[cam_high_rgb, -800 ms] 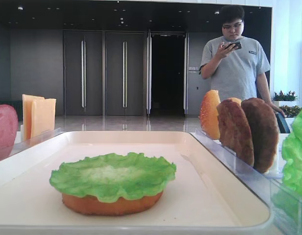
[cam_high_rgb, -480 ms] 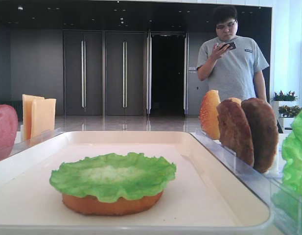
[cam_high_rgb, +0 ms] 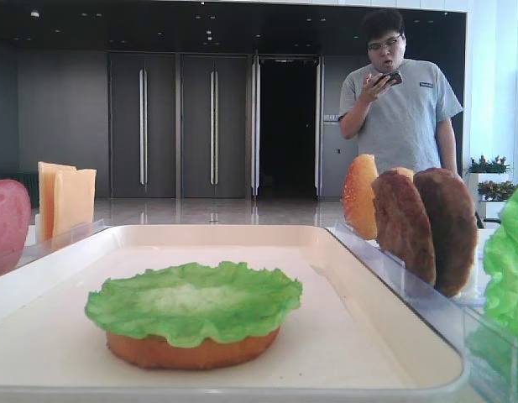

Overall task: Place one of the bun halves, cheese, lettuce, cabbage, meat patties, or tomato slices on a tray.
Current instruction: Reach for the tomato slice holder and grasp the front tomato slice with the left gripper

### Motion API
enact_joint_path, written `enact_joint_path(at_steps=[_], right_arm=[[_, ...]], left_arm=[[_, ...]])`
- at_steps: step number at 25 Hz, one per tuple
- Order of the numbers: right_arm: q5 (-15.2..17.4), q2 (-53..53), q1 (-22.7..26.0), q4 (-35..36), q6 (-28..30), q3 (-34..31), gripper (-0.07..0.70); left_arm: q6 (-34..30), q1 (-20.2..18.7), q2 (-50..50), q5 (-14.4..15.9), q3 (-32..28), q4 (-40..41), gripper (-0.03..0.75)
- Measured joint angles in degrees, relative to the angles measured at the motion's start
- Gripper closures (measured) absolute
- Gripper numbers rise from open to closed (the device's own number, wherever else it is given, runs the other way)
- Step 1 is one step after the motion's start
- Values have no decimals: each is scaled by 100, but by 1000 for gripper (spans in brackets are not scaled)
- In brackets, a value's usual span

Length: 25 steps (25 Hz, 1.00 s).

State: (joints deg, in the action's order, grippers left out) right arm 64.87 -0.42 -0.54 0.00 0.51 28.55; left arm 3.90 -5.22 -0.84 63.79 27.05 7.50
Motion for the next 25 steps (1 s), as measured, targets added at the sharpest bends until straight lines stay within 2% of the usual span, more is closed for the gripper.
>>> enact_joint_path(at_steps=[15, 22, 25], right_arm=[[5, 0, 0, 0, 0, 0, 309], [5, 0, 0, 0, 0, 0, 312], [10, 0, 0, 0, 0, 0, 315]], left_arm=[[0, 0, 70, 42, 263, 9, 557], [142, 0, 921, 48, 628, 13, 557], [395, 0, 1513, 14, 876, 69, 557]])
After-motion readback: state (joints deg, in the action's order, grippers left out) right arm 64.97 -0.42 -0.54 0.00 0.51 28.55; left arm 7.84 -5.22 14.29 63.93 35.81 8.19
